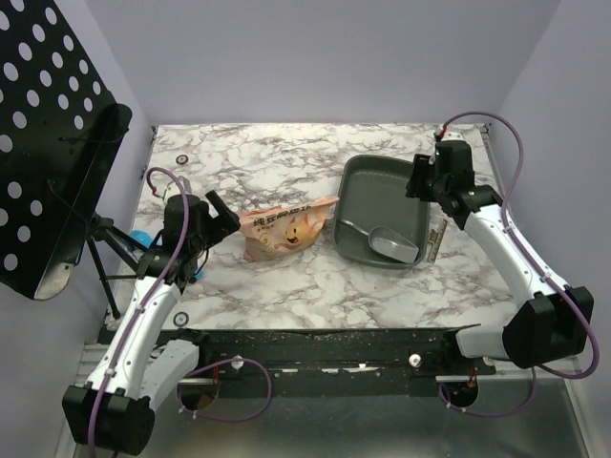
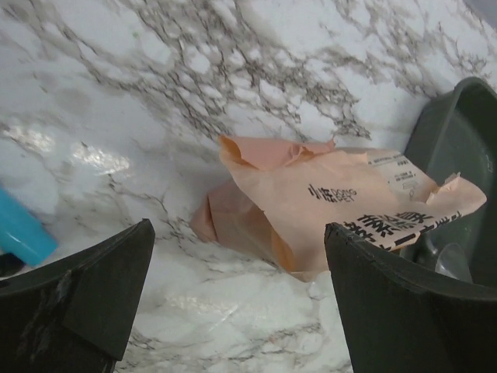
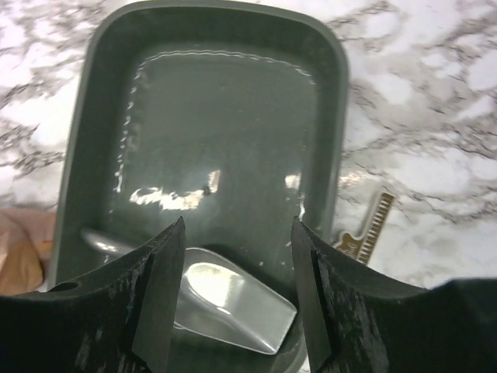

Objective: Fill the litter box with clean litter

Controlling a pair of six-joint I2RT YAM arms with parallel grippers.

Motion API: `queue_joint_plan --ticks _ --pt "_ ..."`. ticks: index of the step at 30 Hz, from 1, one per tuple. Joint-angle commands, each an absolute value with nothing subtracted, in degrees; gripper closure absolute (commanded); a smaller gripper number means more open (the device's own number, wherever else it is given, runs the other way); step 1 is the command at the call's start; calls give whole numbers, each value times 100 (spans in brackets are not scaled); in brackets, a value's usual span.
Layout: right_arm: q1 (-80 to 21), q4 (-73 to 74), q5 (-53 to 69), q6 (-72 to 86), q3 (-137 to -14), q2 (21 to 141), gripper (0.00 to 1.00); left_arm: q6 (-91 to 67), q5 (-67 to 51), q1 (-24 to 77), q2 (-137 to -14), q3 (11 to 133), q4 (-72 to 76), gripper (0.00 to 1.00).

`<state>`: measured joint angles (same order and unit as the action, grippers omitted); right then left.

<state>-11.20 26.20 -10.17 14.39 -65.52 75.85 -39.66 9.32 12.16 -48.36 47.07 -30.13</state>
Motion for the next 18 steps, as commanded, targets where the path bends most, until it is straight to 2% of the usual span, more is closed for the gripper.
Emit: queue_joint_plan --ticks 1,18 --pt "-1485 2681 -844 1134 -6794 7778 36 -4807 -632 880 -5001 4097 -2085 1" --pt "-2048 2399 -554 1169 -6557 7559 38 -5836 -976 659 -5660 3111 333 1"
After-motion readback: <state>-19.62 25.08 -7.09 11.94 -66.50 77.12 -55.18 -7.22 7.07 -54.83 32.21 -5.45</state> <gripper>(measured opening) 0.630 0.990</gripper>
